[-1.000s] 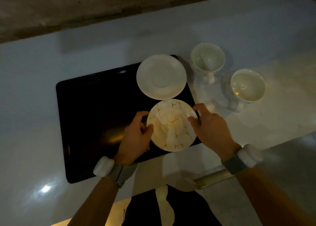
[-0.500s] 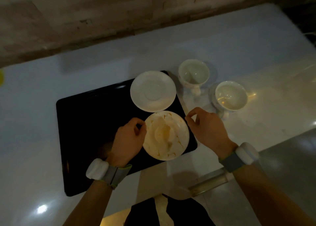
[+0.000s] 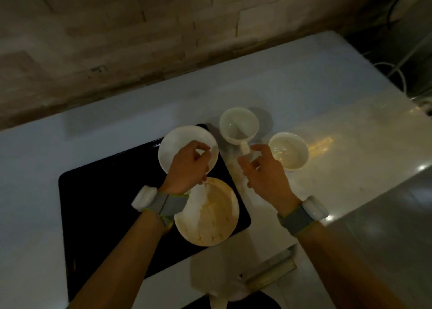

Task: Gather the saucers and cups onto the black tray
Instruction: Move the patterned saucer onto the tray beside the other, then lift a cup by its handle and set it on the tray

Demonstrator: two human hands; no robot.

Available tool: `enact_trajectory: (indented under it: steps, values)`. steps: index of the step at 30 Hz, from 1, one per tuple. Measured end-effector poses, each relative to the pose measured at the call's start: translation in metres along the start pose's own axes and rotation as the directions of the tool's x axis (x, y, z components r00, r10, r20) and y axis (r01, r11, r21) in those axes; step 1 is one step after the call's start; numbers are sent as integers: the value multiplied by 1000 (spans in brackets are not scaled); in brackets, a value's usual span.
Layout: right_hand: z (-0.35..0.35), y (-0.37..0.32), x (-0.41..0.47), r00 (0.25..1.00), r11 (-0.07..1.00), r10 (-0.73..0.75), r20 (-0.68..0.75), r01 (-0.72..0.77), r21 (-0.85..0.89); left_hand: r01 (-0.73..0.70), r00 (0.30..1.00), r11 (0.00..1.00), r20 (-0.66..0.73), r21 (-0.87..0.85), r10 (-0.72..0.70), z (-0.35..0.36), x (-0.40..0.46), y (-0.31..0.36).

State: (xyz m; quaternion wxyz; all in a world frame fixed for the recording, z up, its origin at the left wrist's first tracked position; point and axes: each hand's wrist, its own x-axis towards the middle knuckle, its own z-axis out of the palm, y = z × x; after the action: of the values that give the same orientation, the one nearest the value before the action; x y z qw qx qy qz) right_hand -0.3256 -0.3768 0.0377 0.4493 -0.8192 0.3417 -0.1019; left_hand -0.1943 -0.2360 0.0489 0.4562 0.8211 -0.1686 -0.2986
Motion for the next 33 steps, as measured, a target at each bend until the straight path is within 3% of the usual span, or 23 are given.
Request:
enact_trajectory:
  steps: [6,11,18,33]
  values:
    - [18,3,18,996,998,54,-73,-53,22,90,995,990,57,-106,-84,14,36,27]
    - [26,5,31,977,974,210,33,-212,82,132,990,987,71,-93,-125,23,57,31]
    - [32,9,42,953,931,293,78,-303,205,160,985,985,81,-62,-155,37,76,28]
    - [31,8,40,955,890,277,107,-297,347,121,993,988,12,-97,-121,38,75,22]
